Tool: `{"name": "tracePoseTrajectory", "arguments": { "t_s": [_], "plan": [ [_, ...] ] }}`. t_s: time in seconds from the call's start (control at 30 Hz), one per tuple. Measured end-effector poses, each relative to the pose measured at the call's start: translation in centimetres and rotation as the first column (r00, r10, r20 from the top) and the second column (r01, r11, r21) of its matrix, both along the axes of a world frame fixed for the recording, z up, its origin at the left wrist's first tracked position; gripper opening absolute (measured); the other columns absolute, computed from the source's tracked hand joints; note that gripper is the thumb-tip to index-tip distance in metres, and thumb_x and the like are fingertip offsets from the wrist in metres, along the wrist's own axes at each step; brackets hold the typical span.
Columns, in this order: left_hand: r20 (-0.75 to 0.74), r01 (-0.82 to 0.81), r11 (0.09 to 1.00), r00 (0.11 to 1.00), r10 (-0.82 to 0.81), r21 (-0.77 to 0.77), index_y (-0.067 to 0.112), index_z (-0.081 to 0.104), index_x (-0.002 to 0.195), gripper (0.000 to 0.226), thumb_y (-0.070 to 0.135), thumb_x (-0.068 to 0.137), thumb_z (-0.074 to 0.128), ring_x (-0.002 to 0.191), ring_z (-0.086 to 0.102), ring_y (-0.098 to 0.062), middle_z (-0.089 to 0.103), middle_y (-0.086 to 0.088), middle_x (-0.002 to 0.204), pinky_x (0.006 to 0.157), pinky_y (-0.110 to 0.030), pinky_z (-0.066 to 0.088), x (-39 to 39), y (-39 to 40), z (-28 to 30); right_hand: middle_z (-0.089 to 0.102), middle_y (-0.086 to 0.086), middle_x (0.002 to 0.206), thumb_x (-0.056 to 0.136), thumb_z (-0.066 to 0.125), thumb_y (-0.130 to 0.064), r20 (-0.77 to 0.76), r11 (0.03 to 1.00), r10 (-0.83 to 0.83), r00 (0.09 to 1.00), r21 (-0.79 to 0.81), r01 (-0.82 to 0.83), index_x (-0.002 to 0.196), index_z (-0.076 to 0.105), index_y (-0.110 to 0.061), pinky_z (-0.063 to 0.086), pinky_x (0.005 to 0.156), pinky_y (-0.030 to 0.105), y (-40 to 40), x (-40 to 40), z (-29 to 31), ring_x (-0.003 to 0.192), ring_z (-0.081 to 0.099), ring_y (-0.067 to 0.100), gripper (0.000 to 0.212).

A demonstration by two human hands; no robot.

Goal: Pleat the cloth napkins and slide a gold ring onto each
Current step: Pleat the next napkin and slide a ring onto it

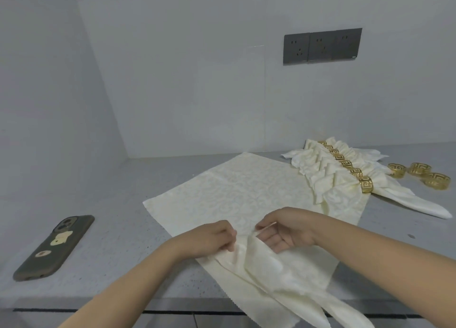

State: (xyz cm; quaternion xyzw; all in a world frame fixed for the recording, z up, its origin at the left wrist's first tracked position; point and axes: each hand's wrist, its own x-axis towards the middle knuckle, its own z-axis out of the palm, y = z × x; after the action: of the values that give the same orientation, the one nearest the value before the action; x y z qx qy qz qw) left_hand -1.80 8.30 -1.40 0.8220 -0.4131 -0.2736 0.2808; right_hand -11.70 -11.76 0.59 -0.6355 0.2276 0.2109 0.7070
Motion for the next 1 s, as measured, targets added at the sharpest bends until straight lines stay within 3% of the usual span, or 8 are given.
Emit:
{"name": "tracePoseTrajectory", "arguments": {
  "t_s": [0.23, 0.3, 0.43, 0.63, 0.7, 0.8, 0.9, 1.0],
  "plan": [
    [-0.152, -0.072, 0.993, 0.985, 0.086, 0.089, 0.013, 0.065, 0.096, 0.064, 0.058, 0.097, 0.019, 0.082, 0.061, -0.01, 0.069, 0.0, 0.089, 0.086, -0.024, 0.047, 0.0, -1.4, 2.0, 0.056, -0.001, 0.085, 0.099, 0.035, -0.027, 0.05, 0.974, 0.148, 0.988, -0.18, -0.136, 0.105, 0.06, -0.011, 0.037, 0.061, 0.021, 1.5, -0.4, -0.1, 0.067, 0.042, 0.011, 0.03],
    [-0.13, -0.062, 0.989, 0.988, 0.081, 0.138, 0.012, 0.061, 0.097, 0.058, 0.057, 0.097, 0.023, 0.077, 0.057, -0.009, 0.063, 0.003, 0.084, 0.082, -0.022, 0.046, -0.1, -1.5, 2.5, 0.059, -0.004, 0.08, 0.101, 0.033, -0.031, 0.058, 0.956, 0.208, 0.976, -0.224, -0.19, 0.108, 0.061, -0.011, 0.039, 0.065, 0.02, 1.8, -0.6, 0.1, 0.071, 0.047, 0.01, 0.035],
    [0.046, 0.035, 0.958, 0.998, -0.051, 0.286, 0.026, 0.056, 0.094, 0.04, 0.063, 0.078, 0.056, 0.079, 0.052, -0.006, 0.057, 0.01, 0.089, 0.077, -0.022, 0.04, 0.5, -1.2, 2.3, 0.071, -0.002, 0.109, 0.102, 0.026, -0.039, 0.096, 0.922, 0.295, 0.951, -0.291, -0.256, 0.117, 0.057, -0.01, 0.042, 0.077, 0.024, 2.1, -0.7, -0.1, 0.101, 0.055, 0.008, 0.044],
    [0.075, 0.039, 0.981, 0.996, -0.054, 0.189, 0.031, 0.058, 0.106, 0.031, 0.023, 0.08, 0.072, 0.078, 0.052, 0.002, 0.057, 0.017, 0.091, 0.073, -0.015, 0.046, 1.0, -0.6, 1.0, 0.072, -0.002, 0.106, 0.099, 0.042, -0.027, 0.134, 0.944, 0.18, 0.975, -0.302, -0.133, 0.117, 0.057, -0.009, 0.046, 0.062, 0.021, 2.1, -0.6, -0.7, 0.091, 0.058, 0.009, 0.03],
    [0.127, 0.007, 0.99, 0.992, -0.025, 0.141, 0.028, 0.058, 0.11, 0.031, 0.018, 0.083, 0.068, 0.075, 0.051, 0.002, 0.055, 0.016, 0.088, 0.073, -0.013, 0.043, 0.7, -0.4, 0.5, 0.072, -0.004, 0.097, 0.094, 0.049, -0.017, 0.218, 0.88, 0.191, 0.957, -0.47, -0.069, 0.111, 0.06, -0.014, 0.046, 0.057, 0.018, 2.2, -0.4, -1.3, 0.08, 0.061, 0.007, 0.021],
    [0.358, -0.03, 0.994, 0.934, -0.009, 0.104, 0.03, 0.051, 0.118, 0.035, 0.017, 0.087, 0.06, 0.077, 0.048, -0.001, 0.051, 0.016, 0.088, 0.07, -0.015, 0.037, -0.1, -0.5, -0.5, 0.058, -0.007, 0.088, 0.089, 0.055, -0.015, 0.38, 0.611, 0.284, 0.88, -0.779, 0.139, 0.105, 0.063, -0.025, 0.041, 0.064, 0.014, 2.2, 0.0, -3.3, 0.071, 0.053, 0.004, 0.02],
    [0.479, -0.061, 0.998, 0.876, 0.054, -0.002, 0.032, 0.045, 0.125, 0.04, 0.015, 0.09, 0.052, 0.08, 0.048, -0.003, 0.049, 0.012, 0.097, 0.072, -0.018, 0.035, -0.7, -0.4, -1.6, 0.038, -0.011, 0.095, 0.093, 0.055, -0.026, 0.39, 0.455, 0.362, 0.847, -0.867, 0.204, 0.119, 0.059, -0.027, 0.037, 0.072, 0.018, 2.6, 0.0, -5.4, 0.07, 0.044, 0.0, 0.026],
    [0.394, -0.008, 0.985, 0.916, 0.077, -0.173, 0.04, 0.044, 0.128, 0.048, 0.008, 0.093, 0.047, 0.096, 0.047, 0.003, 0.041, 0.014, 0.109, 0.084, -0.007, 0.034, -1.0, 0.3, -3.1, 0.04, -0.01, 0.103, 0.094, 0.053, -0.029, 0.478, 0.445, 0.372, 0.796, -0.844, 0.299, 0.12, 0.056, -0.029, 0.039, 0.068, 0.019, 2.8, -0.5, -6.6, 0.065, 0.043, -0.001, 0.026]
  ]
}}
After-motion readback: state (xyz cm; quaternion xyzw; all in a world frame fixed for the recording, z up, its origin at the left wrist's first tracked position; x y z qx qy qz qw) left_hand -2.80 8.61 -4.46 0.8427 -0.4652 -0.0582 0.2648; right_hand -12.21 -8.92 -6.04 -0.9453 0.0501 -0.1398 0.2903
